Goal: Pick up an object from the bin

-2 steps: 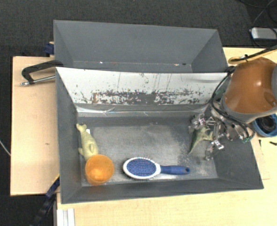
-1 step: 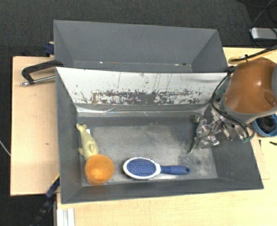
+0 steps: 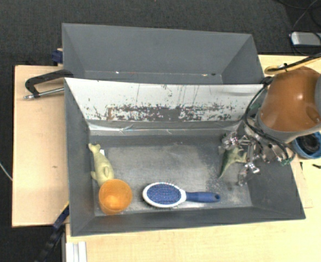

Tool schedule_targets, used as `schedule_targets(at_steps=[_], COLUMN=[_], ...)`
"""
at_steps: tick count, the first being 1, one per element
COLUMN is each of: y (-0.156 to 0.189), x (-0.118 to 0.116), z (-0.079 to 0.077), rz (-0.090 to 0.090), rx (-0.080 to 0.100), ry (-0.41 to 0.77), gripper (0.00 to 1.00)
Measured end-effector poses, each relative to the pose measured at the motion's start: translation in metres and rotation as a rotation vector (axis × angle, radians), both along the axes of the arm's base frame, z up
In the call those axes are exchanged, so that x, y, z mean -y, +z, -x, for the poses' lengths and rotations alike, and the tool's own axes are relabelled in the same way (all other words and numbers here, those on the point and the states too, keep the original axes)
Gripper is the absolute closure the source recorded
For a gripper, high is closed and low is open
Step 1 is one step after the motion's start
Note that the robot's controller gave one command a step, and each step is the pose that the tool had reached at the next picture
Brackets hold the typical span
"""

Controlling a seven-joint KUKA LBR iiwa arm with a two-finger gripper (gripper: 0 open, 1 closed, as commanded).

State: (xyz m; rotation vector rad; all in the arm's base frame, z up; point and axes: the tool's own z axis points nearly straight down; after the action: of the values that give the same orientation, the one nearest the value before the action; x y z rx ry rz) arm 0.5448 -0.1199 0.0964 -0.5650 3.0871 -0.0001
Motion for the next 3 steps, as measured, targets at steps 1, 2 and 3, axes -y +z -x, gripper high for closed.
schedule_targets(at_steps=[1, 2, 3], y=[0.000, 0.000, -0.025], x=[0.000, 0.000, 0.026], z=[0.000, 0.000, -0.030], rz=[0.000, 0.000, 0.002], rx=[0.000, 0.000, 0.005], ry=[0.000, 0.000, 0.240], gripper=[1.00, 0.00, 0.00])
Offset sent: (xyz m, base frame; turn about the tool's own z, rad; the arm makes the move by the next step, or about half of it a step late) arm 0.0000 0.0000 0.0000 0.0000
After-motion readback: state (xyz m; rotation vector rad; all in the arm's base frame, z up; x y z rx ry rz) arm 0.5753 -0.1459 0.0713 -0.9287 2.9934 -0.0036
